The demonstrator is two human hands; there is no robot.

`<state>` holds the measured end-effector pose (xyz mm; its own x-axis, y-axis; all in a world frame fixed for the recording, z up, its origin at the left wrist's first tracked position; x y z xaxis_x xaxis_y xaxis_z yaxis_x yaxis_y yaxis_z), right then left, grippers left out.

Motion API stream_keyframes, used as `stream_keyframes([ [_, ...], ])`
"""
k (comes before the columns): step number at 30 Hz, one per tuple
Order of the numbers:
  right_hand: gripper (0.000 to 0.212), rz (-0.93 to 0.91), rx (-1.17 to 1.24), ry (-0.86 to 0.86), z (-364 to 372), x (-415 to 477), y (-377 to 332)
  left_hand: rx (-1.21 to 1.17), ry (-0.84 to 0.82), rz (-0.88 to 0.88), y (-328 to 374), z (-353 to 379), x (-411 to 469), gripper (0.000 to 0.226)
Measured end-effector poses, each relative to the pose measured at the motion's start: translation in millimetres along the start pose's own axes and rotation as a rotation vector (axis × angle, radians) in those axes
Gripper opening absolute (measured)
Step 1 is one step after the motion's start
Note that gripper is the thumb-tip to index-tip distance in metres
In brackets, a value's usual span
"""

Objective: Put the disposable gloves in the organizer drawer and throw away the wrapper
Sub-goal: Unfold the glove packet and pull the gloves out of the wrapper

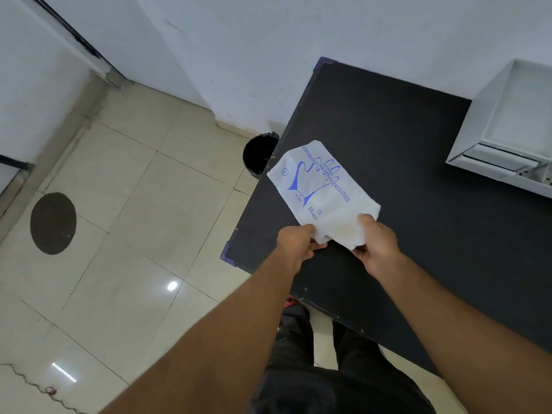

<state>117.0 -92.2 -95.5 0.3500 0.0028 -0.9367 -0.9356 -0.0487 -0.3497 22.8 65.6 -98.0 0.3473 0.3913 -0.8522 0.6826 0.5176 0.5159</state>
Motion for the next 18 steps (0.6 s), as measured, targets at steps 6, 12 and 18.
stream_keyframes([
  [6, 0.012, -0.092, -0.048, -0.007, -3.9, -0.9, -8.0, 0.625, 0.34, 0.623, 56.5, -6.1, -15.7, 0.057],
  [12, 0.008, -0.128, -0.147, 0.0, -7.3, -3.1, -18.2, 1.291, 0.019, 0.996, 97.2, 70.8, -22.2, 0.053],
  [18, 0.009, -0.204, -0.342, 0.013, -12.8, -6.1, -31.5, 1.523, -0.247, 1.066, 105.8, 111.4, -13.3, 0.06],
])
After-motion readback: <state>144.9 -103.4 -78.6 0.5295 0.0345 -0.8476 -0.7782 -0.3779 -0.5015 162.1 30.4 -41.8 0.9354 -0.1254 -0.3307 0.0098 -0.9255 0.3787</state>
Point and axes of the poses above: each hand's wrist, its own x-axis towards the middle knuckle, its own z-axis out of the palm, y = z × x, the point moved 9 cm from there along x, towards the middle knuckle, and after that the axes turned 8 degrees about z, right-handed, at the moved point
